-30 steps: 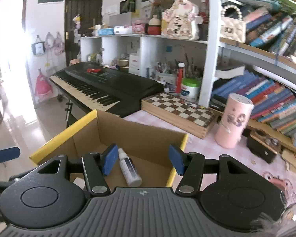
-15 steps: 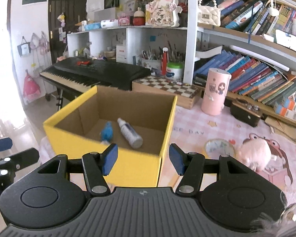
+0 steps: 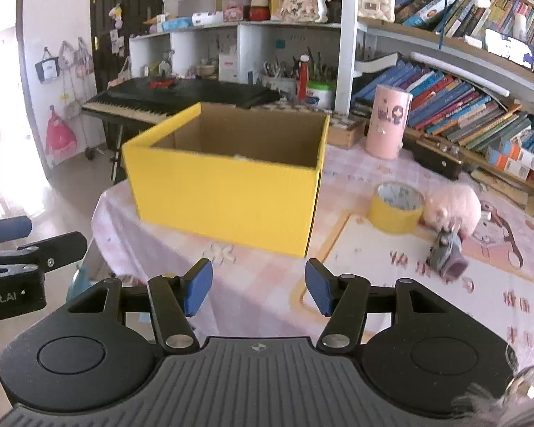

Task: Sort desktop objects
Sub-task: 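Move both open tools back over the toy car and tape roll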

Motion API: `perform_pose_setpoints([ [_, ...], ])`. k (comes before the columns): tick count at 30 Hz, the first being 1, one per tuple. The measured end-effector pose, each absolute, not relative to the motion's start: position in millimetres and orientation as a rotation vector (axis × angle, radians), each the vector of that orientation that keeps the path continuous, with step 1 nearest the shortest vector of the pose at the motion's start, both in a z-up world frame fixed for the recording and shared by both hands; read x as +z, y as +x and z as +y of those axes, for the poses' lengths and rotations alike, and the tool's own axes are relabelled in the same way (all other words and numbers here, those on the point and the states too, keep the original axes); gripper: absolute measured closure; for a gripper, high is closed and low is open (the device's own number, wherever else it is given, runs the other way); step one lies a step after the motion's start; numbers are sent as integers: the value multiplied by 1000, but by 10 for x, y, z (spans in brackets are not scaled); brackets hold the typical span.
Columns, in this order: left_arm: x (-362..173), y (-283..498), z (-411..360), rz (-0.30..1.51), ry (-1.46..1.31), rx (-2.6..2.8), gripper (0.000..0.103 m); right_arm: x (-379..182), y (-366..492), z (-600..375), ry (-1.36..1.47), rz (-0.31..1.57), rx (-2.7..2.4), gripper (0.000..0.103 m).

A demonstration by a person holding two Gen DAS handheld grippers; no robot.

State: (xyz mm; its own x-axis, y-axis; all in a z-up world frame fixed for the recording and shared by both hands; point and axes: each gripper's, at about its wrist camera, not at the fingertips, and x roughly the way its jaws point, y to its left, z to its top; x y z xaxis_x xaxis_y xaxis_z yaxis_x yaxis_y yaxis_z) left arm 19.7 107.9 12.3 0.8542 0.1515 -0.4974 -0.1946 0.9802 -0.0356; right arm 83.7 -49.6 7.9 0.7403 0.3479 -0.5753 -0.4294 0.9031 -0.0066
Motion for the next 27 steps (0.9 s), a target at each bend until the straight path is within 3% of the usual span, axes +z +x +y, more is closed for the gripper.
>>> perform_pose_setpoints([
  [27, -14, -92, 846, 575, -101, 74, 18, -101, 325, -656, -148, 693, 371, 43],
])
